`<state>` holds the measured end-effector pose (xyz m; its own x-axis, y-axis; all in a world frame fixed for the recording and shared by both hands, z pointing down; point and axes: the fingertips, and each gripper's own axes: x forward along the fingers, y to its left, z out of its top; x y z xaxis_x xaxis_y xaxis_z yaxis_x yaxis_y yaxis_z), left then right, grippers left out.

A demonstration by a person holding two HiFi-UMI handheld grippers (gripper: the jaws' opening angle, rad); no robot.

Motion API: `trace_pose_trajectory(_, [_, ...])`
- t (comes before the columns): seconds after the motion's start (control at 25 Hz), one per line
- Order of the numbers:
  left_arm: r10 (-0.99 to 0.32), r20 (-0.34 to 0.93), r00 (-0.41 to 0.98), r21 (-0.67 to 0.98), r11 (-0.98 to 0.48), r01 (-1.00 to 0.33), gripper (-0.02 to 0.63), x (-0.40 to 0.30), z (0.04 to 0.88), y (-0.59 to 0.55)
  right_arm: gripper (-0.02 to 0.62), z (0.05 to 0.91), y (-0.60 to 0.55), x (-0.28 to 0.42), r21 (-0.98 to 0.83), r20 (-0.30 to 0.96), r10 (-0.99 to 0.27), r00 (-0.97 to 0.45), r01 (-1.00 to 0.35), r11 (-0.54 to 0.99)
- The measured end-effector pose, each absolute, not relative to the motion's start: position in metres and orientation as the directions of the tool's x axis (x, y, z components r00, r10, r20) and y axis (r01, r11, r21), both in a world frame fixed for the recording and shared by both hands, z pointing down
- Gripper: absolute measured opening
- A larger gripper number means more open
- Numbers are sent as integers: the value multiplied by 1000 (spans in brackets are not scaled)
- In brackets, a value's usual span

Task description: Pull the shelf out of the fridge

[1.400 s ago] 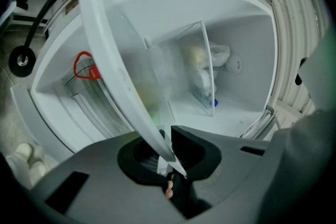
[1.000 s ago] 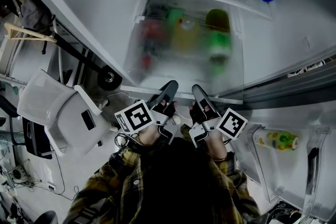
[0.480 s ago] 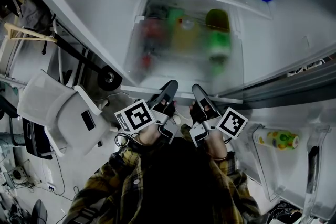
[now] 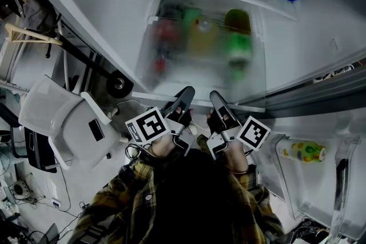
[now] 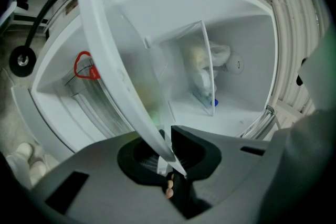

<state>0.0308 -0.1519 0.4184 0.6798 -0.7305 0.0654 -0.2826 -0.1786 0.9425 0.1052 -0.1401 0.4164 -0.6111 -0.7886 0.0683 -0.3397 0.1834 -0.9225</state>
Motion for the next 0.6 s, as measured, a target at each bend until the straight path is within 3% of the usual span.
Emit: trace_pose_trajectory(0.6, [-661,76,746,939,-204,-277,48,33,419,-153,60,417,-141,106,-920,67,-788,-612,-344,189])
